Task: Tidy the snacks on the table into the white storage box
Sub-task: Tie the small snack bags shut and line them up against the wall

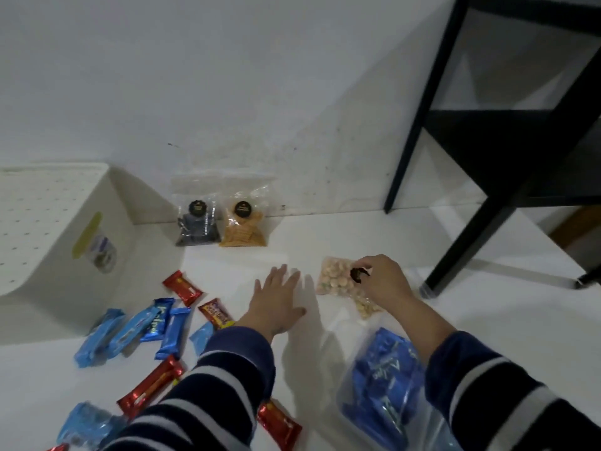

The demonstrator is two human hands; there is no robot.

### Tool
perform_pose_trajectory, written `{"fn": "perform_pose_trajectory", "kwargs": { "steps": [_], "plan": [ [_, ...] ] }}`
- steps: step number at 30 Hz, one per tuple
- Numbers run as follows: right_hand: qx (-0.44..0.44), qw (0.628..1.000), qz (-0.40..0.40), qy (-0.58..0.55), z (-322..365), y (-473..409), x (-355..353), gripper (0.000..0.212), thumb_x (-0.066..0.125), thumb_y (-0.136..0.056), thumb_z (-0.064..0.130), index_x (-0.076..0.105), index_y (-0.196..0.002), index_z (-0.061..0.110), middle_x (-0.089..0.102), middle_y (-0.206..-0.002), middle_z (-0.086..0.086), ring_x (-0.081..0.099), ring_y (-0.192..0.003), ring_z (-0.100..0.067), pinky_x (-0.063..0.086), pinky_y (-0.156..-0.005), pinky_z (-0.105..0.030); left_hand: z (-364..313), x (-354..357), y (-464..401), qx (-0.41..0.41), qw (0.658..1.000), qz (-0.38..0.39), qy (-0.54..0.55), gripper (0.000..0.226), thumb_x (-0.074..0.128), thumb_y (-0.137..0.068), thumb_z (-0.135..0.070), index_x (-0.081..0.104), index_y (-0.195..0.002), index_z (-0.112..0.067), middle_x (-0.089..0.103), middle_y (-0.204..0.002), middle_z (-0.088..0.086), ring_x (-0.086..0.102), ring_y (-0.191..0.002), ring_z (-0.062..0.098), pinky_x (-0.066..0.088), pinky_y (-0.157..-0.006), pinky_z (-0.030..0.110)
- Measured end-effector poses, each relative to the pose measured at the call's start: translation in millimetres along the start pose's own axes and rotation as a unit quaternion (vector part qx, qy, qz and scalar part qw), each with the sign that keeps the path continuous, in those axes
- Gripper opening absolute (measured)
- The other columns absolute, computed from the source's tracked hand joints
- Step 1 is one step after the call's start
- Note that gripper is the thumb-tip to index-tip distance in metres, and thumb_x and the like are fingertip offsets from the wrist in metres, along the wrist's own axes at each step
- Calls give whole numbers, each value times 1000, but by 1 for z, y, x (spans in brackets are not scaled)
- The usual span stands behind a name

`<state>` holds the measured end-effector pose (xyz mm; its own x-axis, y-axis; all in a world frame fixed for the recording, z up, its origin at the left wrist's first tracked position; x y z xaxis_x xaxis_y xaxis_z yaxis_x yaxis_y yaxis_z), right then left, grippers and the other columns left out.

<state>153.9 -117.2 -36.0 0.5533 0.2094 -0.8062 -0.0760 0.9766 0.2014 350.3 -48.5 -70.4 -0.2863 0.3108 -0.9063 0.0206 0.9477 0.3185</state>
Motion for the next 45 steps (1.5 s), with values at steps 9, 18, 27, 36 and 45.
{"fn": "perform_pose_trajectory", "kwargs": {
  "steps": [9,18,27,36,45],
  "plan": [
    [170,984,27,-36,-52,7,-17,24,52,-90,12,64,-104,-4,67,-103,-17,66,-98,-33,54,-84,-37,-66,0,-52,55,992,0,110,79,60,-90,-32,11,-152,-27,2,-160,3,7,-147,25,15,-118,39],
    [219,944,67,-236,-31,0,-9,27,57,-87,-1,63,-113,-3,63,-96,-15,62,-84,-24,58,-85,-40,-49,16,-14,-23,980,-102,172,59,48,-94,-29,24,-147,-31,20,-154,0,33,-136,24,40,-102,38],
    [64,984,31,-163,25,6,-11,25,64,-84,-1,71,-107,6,65,-83,-3,60,-66,-15,54,-80,-29,-15,23,40,-87,969,-184,142,61,62,-87,-36,31,-138,-26,45,-125,6,49,-114,25,46,-88,34],
    [26,996,12,-81,34,0,-11,33,50,-88,-5,73,-105,11,67,-103,-5,59,-87,-18,47,-67,-23,3,31,20,0,981,-154,115,109,59,-80,-59,-10,-150,-12,4,-159,6,3,-148,21,7,-120,41],
    [15,998,7,-60,32,-13,-2,32,49,-88,-2,72,-105,12,66,-113,-4,60,-94,-18,42,-63,-15,11,52,14,41,973,-211,83,102,20,-76,-81,-2,-152,-17,18,-157,0,16,-145,15,2,-119,30]
  ]
}}
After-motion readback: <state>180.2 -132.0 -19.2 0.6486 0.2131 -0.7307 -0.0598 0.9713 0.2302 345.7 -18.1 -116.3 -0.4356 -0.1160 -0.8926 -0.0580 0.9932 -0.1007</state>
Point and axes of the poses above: each hand's wrist, its own y-axis away from the middle knuckle, its own x-axis out of the palm, z = x × y, the point moved 4 cm from there along -y, towards the middle knuckle
